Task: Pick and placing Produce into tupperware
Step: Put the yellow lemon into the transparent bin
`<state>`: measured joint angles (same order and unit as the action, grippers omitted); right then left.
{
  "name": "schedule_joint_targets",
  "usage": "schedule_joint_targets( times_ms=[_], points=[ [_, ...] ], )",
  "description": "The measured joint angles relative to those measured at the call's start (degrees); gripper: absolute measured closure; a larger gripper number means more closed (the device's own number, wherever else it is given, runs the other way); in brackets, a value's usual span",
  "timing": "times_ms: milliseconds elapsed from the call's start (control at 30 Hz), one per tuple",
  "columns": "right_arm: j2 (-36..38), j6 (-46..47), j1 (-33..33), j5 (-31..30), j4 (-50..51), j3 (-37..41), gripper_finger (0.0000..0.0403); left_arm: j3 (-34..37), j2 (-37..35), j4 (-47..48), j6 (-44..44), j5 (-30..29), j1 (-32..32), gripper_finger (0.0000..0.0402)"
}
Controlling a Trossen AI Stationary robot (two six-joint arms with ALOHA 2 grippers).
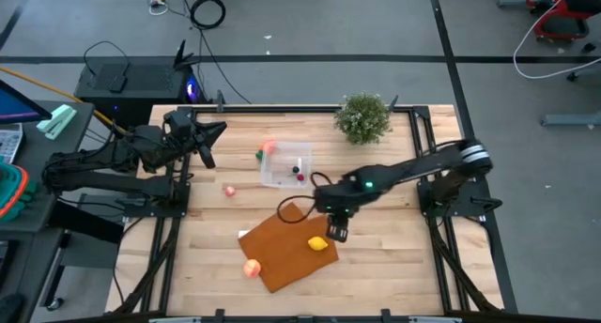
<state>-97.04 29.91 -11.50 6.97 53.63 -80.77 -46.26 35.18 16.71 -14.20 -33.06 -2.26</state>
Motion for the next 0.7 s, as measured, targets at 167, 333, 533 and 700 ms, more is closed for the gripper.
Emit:
schedule_joint_targets(
  times_ms=[167,333,533,700],
  points=[
    [6.38,7.99,-2.69,-2.31,-12.75,10.64,0.0271,0.00,0.01,0.03,0.00,0.02,0.00,0.0368],
    [5.98,7.93,-5.00,-2.46,-15.97,13.86,0.0271,0.00,0.00,-0.07,-0.02,0.00,0.00,0.0367],
    [2.45,4.91,-4.53,-3.02,-18.88,13.88,0.0271,0.00,0.04,-0.09,-0.15,0.00,0.00,0.0363],
    [-0.56,0.33,-2.80,-0.77,-20.53,13.88,0.0269,0.00,0.04,-0.14,-0.15,0.00,-0.01,0.0371]
  ],
)
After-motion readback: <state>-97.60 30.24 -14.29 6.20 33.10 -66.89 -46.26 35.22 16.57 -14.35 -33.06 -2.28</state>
